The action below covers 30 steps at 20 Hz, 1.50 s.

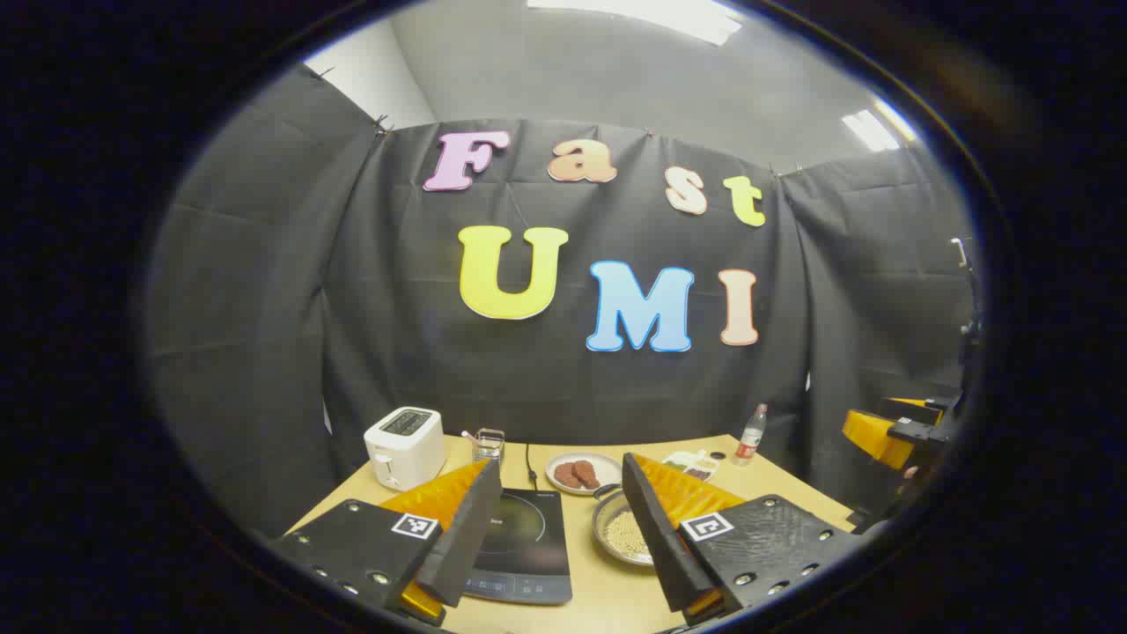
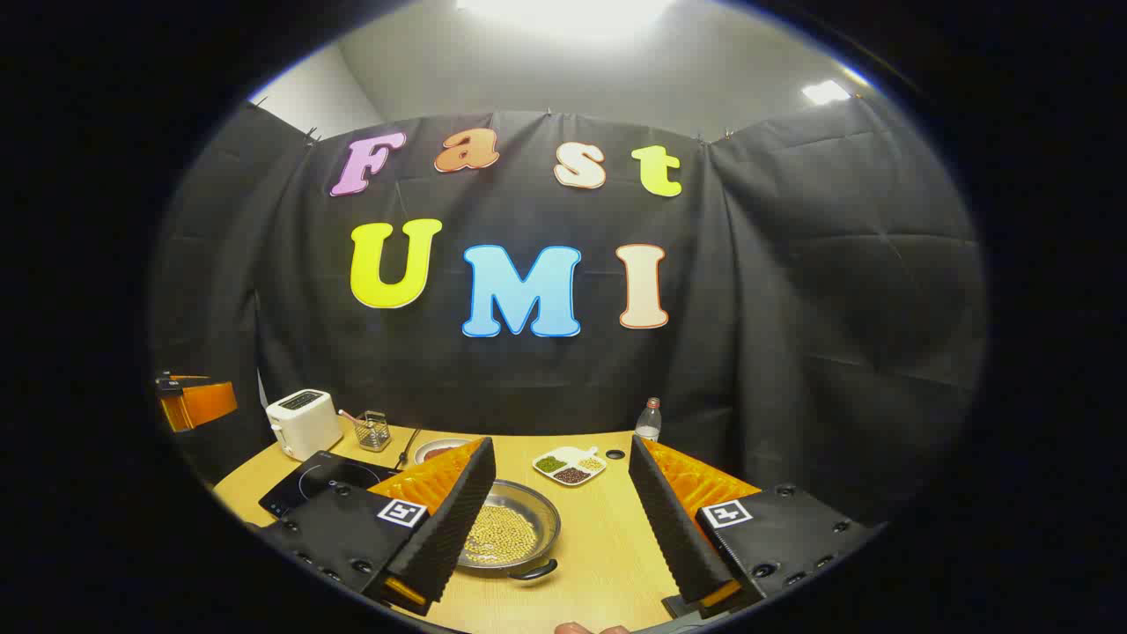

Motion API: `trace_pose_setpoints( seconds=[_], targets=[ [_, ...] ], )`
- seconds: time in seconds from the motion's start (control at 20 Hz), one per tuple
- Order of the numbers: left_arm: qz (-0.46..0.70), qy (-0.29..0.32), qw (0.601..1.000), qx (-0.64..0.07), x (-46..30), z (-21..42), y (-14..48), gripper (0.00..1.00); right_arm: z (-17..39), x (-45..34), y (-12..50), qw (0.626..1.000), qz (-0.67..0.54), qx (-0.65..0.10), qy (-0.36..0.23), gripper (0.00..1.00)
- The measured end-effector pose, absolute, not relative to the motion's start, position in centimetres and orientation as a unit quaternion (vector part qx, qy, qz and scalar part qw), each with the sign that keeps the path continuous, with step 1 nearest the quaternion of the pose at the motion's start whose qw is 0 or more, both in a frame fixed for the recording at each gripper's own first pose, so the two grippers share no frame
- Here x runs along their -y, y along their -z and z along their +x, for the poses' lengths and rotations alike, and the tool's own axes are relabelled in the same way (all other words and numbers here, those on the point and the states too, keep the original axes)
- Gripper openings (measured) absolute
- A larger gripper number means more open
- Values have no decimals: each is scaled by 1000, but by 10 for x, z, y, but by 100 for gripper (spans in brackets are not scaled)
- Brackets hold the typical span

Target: First push the handle of the pot to place it horizontally, then grasp the pot with both hands and set it on the induction cooktop.

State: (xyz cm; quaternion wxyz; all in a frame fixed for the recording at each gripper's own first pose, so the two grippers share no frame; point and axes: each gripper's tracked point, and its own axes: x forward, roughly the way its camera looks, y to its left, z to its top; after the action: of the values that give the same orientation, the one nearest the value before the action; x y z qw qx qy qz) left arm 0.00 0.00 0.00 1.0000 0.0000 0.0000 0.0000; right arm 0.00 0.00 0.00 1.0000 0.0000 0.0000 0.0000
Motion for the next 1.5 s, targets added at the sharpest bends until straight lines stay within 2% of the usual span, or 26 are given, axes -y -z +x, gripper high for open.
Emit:
trace_pose_setpoints(
  seconds=[0.25, 0.65, 0.75, 0.8, 0.9, 0.95, 1.05, 1.1, 1.2, 1.3, 1.5],
  targets=[
    [6, -18, 1000, -16, -11, 4, 9, 81, -1, -4, 3, 1000, -4, -10, -3, 98],
    [8, -13, 1000, -11, -10, 6, 13, 81, 7, -3, 14, 1000, 7, -23, -4, 97],
    [-7, -9, 1000, -13, -11, 8, 17, 84, 10, -4, 19, 1000, 4, -30, -4, 97],
    [-10, -10, 1000, -14, -14, 9, 19, 82, 10, -5, 22, 999, 3, -35, -7, 96],
    [-7, -15, 1000, -18, -19, 13, 23, 84, 13, -6, 25, 999, 2, -43, -8, 97],
    [-6, -17, 1000, -18, -21, 14, 23, 82, 16, -6, 27, 999, 1, -47, -4, 97],
    [-4, -21, 1000, -16, -25, 19, 22, 87, 21, -9, 31, 998, -2, -58, -2, 98],
    [-2, -23, 1000, -14, -27, 19, 22, 84, 24, -12, 33, 998, -1, -67, -5, 98],
    [-4, -19, 1000, -15, -27, 22, 24, 87, 32, -20, 29, 997, 5, -75, -16, 97],
    [-7, -13, 1000, -18, -29, 25, 27, 84, 42, -26, 26, 996, 1, -82, -25, 97],
    [-16, -12, 999, -24, -39, 35, 32, 87, 58, -46, 35, 991, -13, -121, -50, 96]
  ],
)
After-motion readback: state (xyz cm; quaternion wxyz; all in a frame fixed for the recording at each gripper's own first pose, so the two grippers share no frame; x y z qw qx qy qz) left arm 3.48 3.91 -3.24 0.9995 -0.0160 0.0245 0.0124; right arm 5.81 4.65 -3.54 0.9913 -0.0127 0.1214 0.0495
